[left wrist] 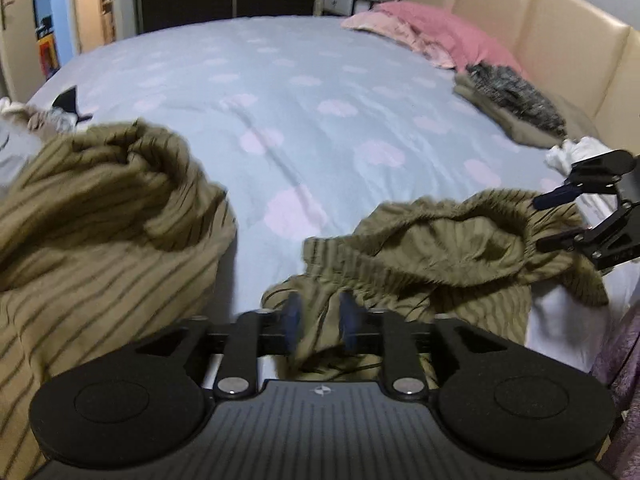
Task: Fold clothes
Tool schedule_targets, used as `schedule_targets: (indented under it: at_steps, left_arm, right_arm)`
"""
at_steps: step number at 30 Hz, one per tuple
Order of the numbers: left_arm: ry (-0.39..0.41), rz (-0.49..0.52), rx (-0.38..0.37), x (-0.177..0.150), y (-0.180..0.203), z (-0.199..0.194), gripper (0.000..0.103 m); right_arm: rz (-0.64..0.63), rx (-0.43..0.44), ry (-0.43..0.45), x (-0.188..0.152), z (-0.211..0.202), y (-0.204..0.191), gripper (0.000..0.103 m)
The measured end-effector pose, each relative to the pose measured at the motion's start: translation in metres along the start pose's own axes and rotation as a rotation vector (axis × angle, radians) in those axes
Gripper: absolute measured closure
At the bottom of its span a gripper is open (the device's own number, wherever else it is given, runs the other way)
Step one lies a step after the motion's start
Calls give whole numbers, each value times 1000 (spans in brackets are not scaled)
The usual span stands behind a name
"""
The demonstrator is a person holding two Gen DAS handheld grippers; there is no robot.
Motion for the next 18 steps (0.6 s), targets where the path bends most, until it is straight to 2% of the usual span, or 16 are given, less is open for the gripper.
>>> schedule_targets:
  at_steps: [2,5,8,10,14,18]
  left_arm:
    - [18,52,-8,6,5,-2,50]
    - [-24,157,-13,13,8,5,49]
    - [-79,204,-16,17,4,21,48]
    - [-104,189,-39,21,-1,31,48]
    - [-177,141,-142,21,-5,53,43]
    - [-218,102,-178,14,-7,76,46]
  right_arm:
    - [-16,4,-7,0,2,-3,46]
    - [-40,11,-18,-1,4,-7,44]
    - [-51,29,-31,-3,9,-5,39]
    - [-36,46,-34,-3,13,0,39]
    - [-9,95,-23,-1,21,7,39]
    - [-26,129,-21,-3,31,6,39]
Point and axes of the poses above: each gripper's, at about its wrist camera, not at the fingertips, and z roughly the way its jaws point, y to its right, x to its top, the point moved 9 cm from there along z, roughly the way its jaws point, and after that the axes turned 6 degrees about -z, right-handed, at the moved point
